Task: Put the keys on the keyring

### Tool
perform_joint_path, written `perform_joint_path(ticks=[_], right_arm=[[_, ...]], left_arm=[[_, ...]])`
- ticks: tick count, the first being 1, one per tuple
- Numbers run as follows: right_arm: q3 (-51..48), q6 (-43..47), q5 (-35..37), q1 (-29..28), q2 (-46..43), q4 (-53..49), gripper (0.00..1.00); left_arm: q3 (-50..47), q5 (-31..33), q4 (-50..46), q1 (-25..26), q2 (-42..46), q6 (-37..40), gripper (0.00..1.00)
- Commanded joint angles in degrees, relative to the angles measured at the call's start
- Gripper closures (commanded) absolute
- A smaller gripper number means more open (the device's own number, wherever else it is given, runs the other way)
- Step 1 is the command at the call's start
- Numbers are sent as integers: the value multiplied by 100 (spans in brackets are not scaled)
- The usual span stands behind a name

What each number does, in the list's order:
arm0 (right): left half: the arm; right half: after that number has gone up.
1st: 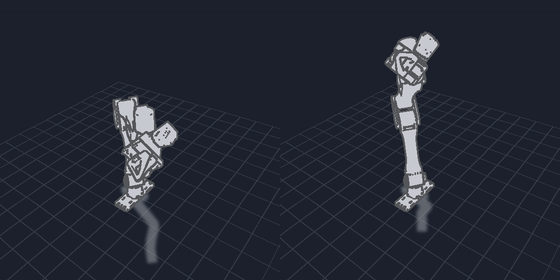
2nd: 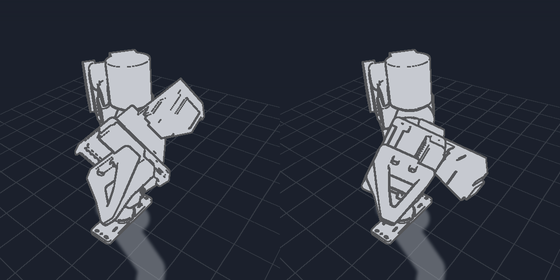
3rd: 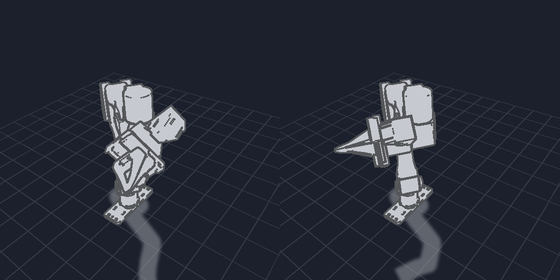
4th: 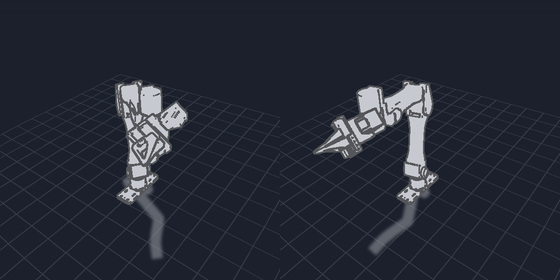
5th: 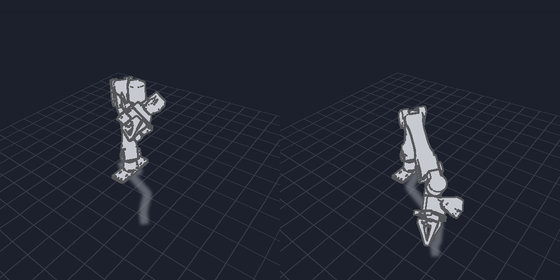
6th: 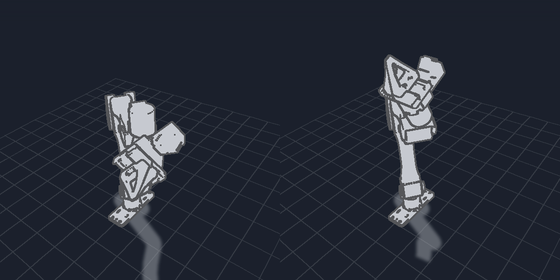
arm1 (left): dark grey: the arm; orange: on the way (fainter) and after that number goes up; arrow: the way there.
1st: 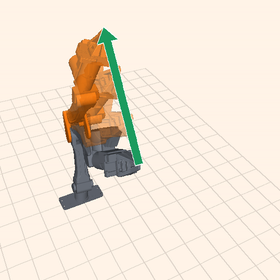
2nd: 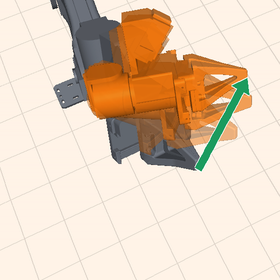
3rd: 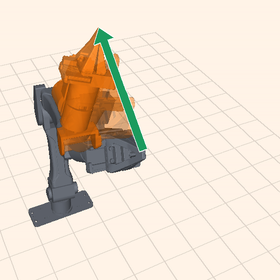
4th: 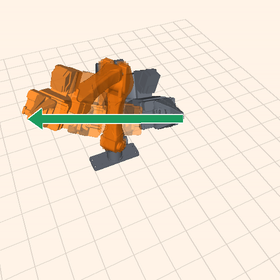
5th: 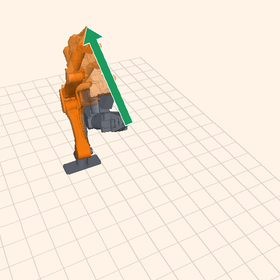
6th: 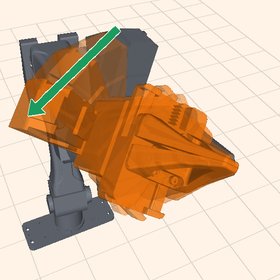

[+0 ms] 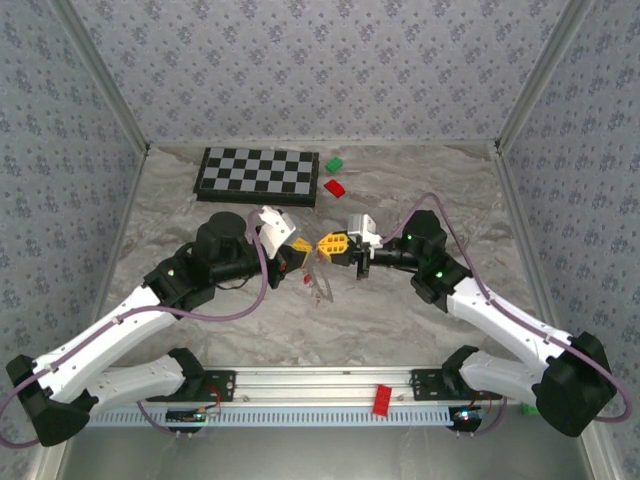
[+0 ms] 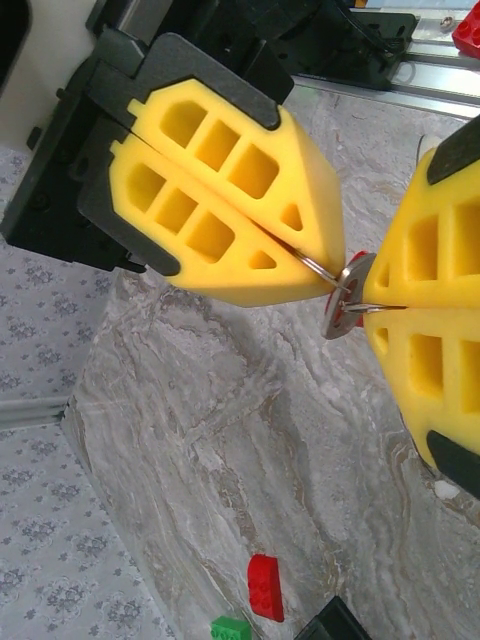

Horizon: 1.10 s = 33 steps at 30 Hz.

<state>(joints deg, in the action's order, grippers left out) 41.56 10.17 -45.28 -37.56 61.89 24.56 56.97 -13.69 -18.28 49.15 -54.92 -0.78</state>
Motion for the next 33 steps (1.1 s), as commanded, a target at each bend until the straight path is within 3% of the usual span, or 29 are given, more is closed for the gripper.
perform_joint_path(ticks=[1, 20, 33], right_arm=[[213, 125, -17, -23, 17, -100, 100], [72, 110, 322, 2, -52, 93, 100], [165, 261, 107, -93, -28, -104, 100]], left_arm=[[297, -9, 170, 16, 93, -91, 100], [281, -24, 141, 16, 94, -70, 100], [306, -27, 140, 16, 60, -75, 100]])
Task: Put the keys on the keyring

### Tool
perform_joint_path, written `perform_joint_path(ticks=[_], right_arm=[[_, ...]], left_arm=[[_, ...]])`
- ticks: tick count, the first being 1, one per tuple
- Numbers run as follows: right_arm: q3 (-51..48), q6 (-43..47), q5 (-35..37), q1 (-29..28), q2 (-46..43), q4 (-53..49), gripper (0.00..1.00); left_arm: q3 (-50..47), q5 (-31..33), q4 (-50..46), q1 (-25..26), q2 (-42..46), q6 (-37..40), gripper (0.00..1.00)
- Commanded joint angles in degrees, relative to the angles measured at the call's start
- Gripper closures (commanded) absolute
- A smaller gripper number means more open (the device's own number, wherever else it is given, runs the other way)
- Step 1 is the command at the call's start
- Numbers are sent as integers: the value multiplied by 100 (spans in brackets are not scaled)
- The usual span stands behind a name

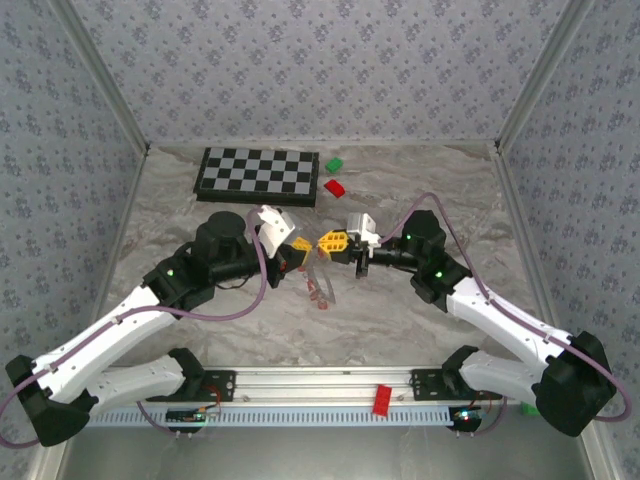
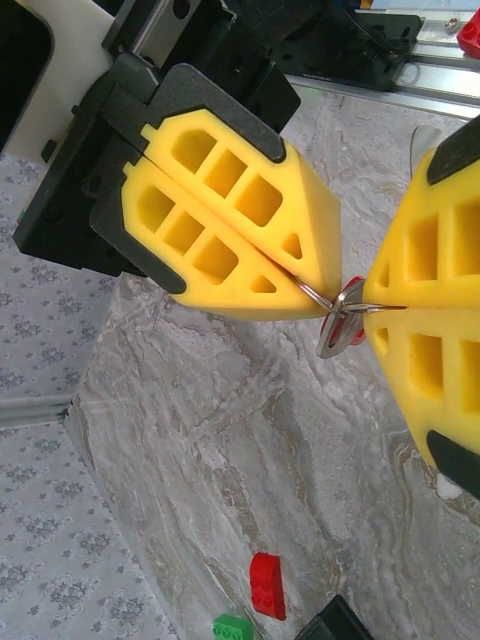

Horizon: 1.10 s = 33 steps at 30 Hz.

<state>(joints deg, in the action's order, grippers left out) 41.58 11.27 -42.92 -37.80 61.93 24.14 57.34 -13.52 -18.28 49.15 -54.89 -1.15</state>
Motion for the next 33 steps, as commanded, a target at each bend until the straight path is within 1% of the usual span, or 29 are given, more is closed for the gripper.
perform_joint_path(ticks=[1, 10, 22, 33], right_arm=[[159, 173, -137, -90, -32, -84, 100], [192, 288, -96, -197, -64, -188, 100], [103, 272, 130, -160, -225, -217, 100], [126, 209, -15, -152, -120, -162, 100]], left_arm=[[275, -42, 132, 17, 58, -45, 100], [282, -11, 82, 16, 59, -57, 100], [274, 44, 44, 23, 78, -67, 100], [286, 28, 31, 17, 76, -63, 100]])
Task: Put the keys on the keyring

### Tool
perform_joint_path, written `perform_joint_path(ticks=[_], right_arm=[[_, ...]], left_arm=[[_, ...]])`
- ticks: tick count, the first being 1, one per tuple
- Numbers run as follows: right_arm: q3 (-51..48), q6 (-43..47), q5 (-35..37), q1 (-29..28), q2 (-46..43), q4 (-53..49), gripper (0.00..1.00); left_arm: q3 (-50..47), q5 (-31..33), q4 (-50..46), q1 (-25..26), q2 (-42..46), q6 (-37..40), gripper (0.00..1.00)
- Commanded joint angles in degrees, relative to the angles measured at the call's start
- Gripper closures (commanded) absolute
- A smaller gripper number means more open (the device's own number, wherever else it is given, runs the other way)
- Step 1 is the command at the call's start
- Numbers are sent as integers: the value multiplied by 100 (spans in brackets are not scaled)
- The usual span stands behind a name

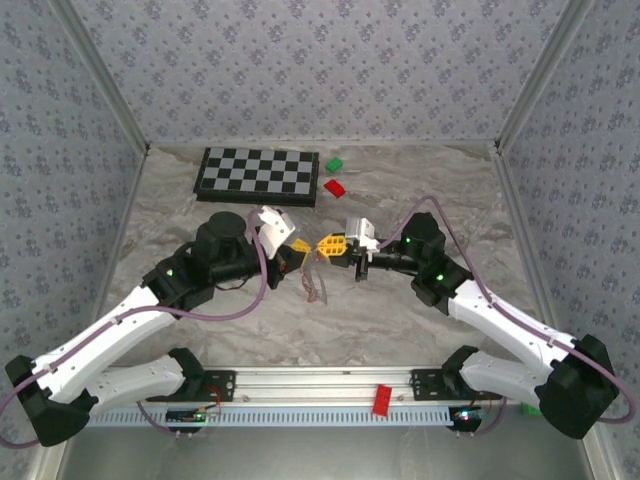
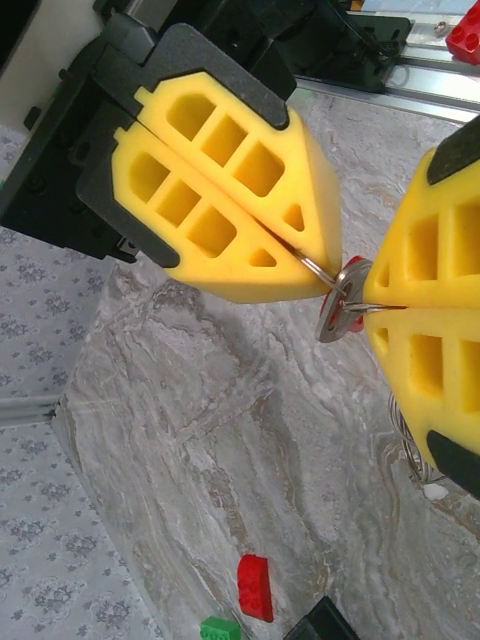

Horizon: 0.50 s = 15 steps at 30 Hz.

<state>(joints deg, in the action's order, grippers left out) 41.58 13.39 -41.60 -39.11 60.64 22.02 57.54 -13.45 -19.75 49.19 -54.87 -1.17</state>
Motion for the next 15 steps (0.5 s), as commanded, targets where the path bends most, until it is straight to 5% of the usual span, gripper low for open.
perform_joint_path(ticks=[1, 15], right_arm=[[129, 6, -131, -25, 21, 40, 100], [320, 68, -129, -129, 169, -286, 100]], left_arm=[[264, 18, 181, 14, 83, -59, 100], [261, -35, 119, 17, 97, 34, 100]])
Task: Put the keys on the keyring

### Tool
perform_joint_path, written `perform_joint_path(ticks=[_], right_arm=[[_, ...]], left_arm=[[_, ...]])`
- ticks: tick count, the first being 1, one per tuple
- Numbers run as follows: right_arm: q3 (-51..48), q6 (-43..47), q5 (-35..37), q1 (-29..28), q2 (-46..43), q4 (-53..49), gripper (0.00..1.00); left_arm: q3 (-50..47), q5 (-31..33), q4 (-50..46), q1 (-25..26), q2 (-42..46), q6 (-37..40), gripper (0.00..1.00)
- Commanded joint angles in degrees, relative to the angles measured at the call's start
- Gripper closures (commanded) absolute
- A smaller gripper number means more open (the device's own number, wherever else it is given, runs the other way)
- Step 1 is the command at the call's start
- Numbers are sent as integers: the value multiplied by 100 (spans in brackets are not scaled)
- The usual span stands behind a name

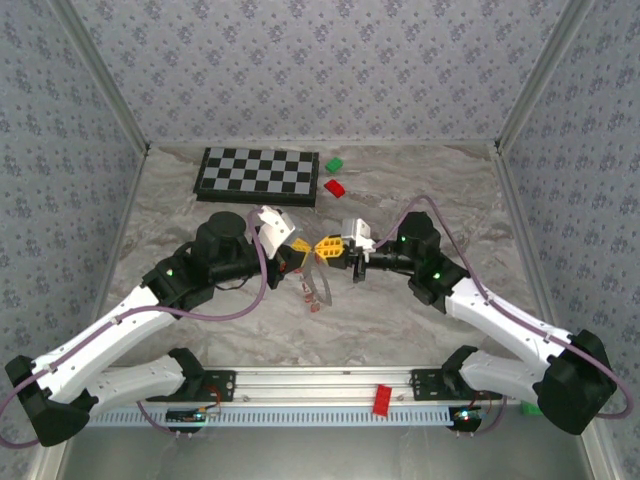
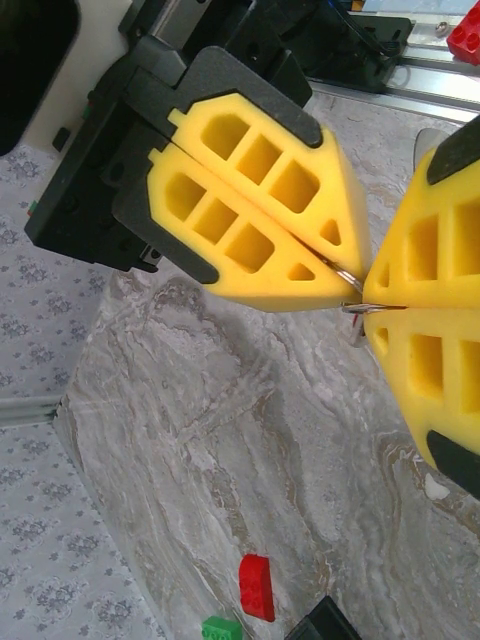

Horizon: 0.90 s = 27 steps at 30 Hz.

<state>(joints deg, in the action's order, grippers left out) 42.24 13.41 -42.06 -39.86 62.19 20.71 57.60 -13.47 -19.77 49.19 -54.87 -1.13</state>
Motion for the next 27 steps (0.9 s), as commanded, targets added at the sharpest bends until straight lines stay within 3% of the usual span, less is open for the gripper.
perform_joint_path(ticks=[1, 13, 27], right_arm=[[251, 108, -47, -72, 0, -194, 100], [-9, 239, 438, -57, -234, 75, 100], [138, 671, 385, -62, 9, 68, 100]], left_arm=[[277, -32, 70, 19, 91, 57, 100], [445, 421, -572, 41, 121, 742, 100], [418, 854, -620, 241, 114, 1154, 100]])
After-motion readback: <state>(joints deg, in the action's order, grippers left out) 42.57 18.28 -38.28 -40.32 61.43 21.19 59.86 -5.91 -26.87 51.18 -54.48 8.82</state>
